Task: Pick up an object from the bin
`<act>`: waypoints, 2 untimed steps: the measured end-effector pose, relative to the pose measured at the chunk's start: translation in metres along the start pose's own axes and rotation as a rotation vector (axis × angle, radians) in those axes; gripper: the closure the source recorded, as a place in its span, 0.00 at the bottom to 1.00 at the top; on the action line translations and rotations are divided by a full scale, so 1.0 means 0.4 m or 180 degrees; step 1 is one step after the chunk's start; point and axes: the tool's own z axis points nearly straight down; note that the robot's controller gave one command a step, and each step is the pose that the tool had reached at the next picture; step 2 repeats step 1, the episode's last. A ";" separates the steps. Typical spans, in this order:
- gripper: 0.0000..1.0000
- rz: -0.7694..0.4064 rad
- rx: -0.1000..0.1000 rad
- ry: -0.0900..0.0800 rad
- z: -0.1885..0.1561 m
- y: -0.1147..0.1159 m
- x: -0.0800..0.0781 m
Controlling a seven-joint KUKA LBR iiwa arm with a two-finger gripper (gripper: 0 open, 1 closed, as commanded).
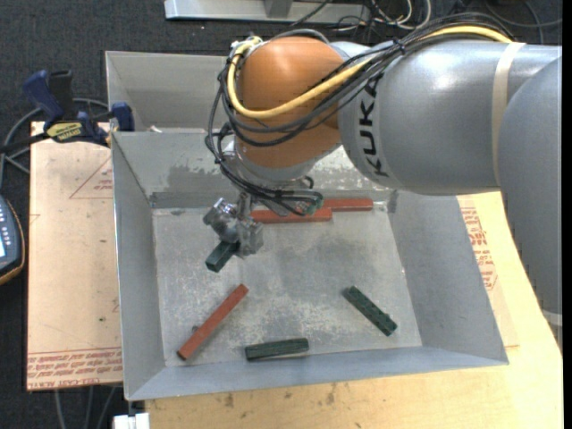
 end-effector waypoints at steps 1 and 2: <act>1.00 0.0008 -0.0008 0.0004 -0.118 0.082 -0.044; 1.00 0.0008 -0.0008 0.0004 -0.118 0.082 -0.044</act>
Offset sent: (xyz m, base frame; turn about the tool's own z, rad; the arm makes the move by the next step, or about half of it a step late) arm -0.0131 0.0316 0.0437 0.0068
